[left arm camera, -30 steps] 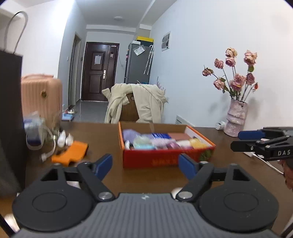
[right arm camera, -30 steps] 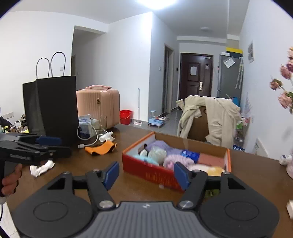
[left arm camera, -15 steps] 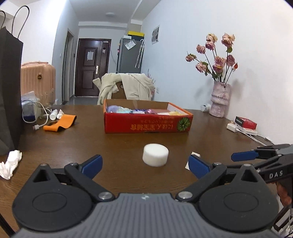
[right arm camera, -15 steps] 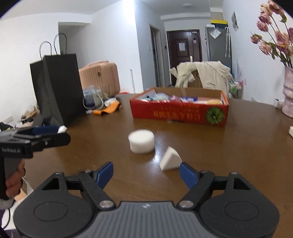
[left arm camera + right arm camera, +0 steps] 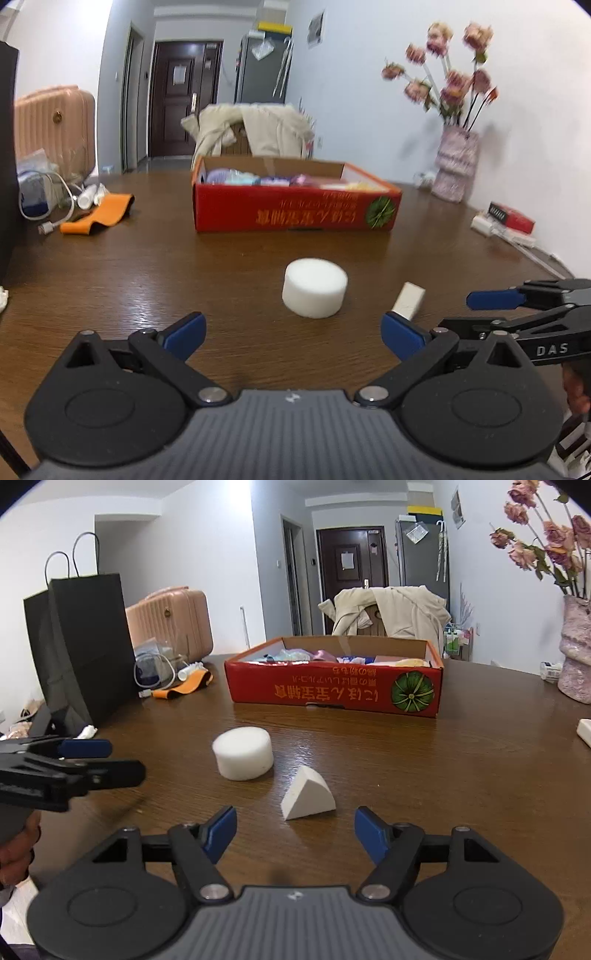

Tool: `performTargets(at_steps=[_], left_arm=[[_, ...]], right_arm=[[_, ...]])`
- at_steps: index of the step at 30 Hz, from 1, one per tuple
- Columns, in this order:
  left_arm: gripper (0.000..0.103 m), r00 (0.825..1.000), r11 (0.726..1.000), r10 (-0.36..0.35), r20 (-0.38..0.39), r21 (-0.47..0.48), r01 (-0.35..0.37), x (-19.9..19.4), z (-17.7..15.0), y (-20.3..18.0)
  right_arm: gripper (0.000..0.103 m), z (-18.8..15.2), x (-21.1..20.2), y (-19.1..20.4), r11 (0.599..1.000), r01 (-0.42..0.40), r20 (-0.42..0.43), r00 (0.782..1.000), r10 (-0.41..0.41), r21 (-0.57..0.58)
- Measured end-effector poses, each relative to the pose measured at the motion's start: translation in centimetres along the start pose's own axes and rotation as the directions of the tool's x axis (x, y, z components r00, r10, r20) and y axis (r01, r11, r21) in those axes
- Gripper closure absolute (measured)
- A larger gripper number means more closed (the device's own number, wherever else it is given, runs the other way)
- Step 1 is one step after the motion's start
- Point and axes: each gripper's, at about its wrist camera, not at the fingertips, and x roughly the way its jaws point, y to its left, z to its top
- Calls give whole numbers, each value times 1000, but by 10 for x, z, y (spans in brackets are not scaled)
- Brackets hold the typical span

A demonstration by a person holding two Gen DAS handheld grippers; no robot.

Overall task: Organize soft objects
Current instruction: 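Withdraw both grippers toward the white foam cylinder and foam wedge, then close the left gripper on the white foam cylinder while the right gripper grasps the foam wedge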

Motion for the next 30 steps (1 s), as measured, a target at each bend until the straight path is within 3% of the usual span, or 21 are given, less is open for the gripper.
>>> performTargets(at_steps=[4, 6, 8, 9, 11, 14, 23, 30], left_arm=[[1, 999, 1000, 12, -46, 14, -11, 37, 11, -3], [2, 998, 1000, 0, -64, 21, 1, 55, 17, -5], [5, 997, 1000, -12, -81, 28, 15, 72, 24, -9], [10, 996, 999, -17, -90, 33, 20, 80, 28, -11], [20, 994, 999, -15, -107, 43, 20, 97, 34, -15], [44, 990, 999, -6, -144, 34, 11, 119, 37, -15], [46, 994, 1000, 7, -107, 2, -7, 125, 60, -9], [46, 998, 1000, 14, -60, 16, -13, 108, 70, -18]], right_arm=[[36, 14, 21, -6, 1000, -13, -2, 1000, 13, -14], [43, 20, 35, -11, 1000, -20, -19, 1000, 19, -19], [72, 26, 51, -17, 999, -34, -53, 998, 32, -22], [79, 29, 58, -20, 998, -51, -76, 996, 49, -24], [78, 36, 66, -29, 995, -95, -76, 993, 94, -6], [78, 51, 73, -50, 993, -112, -44, 993, 113, 33], [78, 69, 109, -89, 985, -129, -50, 989, 136, 115], [78, 71, 94, -86, 988, -120, -15, 992, 122, 100]])
